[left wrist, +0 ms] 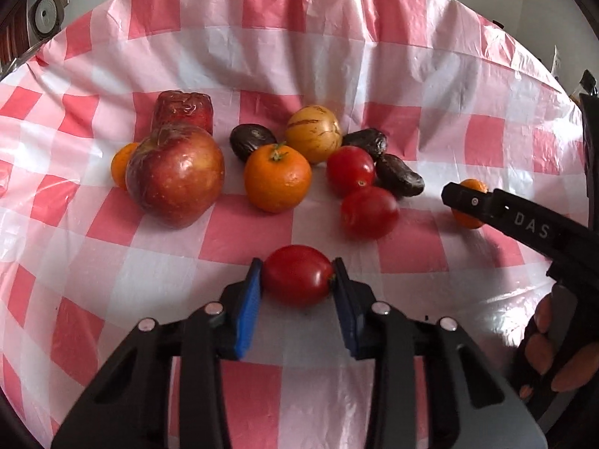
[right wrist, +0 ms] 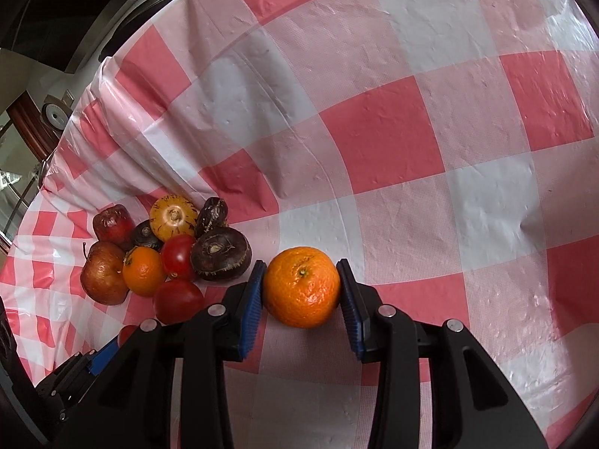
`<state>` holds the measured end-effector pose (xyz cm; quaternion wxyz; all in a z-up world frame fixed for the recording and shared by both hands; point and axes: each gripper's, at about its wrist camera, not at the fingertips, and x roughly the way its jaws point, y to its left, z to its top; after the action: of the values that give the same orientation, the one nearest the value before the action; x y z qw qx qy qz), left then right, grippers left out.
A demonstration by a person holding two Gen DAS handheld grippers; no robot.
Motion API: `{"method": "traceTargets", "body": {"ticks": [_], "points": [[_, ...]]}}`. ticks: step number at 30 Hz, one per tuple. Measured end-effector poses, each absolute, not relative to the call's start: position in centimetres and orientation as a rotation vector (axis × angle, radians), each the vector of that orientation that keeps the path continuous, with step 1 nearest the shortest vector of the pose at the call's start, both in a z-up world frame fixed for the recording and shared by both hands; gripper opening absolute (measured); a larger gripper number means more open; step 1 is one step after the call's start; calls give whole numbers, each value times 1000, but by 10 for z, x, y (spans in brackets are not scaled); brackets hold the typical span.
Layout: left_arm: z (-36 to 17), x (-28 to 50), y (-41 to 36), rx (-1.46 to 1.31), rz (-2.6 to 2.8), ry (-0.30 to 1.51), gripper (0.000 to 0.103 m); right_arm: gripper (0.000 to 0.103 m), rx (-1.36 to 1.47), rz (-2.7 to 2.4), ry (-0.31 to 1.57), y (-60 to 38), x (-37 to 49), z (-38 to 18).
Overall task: Organize fruits
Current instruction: 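Grasp the orange with the right tool while the left tool grasps a red tomato, then carry the tomato and orange into the white box and open both tools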
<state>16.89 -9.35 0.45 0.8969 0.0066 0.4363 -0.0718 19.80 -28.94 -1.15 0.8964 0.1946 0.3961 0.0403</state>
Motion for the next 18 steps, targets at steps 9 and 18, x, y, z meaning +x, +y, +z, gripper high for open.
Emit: {"method": "traceTargets", "body": {"ticks": [9,18], "points": [[5,168,-76,-76,-204,896,37,39,441,99,813,-294,196,-13],[4,168,-70,-119,-209,877,37,38,488,115,803,-304,194,-14]]}}
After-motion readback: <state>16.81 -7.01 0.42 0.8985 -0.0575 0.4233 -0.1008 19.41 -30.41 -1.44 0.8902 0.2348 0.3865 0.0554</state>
